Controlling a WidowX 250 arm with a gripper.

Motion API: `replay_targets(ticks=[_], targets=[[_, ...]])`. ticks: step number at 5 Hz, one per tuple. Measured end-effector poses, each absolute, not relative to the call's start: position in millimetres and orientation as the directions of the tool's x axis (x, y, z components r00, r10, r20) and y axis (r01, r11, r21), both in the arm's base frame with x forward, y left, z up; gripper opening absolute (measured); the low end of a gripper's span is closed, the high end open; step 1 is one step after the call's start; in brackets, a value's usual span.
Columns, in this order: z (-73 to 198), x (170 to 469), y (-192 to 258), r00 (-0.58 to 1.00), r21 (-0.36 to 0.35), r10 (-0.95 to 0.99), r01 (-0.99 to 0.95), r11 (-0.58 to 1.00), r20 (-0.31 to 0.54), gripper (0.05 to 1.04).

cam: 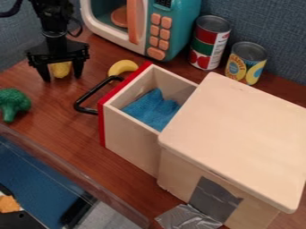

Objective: Put a white thing into the drawer

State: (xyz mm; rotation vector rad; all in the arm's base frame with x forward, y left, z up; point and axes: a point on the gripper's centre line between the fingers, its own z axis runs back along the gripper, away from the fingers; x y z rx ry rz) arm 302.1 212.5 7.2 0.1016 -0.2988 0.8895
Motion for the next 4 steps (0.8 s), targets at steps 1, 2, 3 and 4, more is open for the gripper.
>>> replay_targets(ticks=[1,2,3,4], targets=[[6,300,222,0.66,-0.077,0.7,-0.711,0.699,0.272,0.681],[9,299,217,0.686,-0.093,0.677,-0.681,0.727,0.266,0.621],[40,304,194,0.698,-0.181,0.655,-0.632,0.753,0.287,0.621],[96,308,163,0.701,-0.251,0.61,-0.557,0.791,0.369,0.621]])
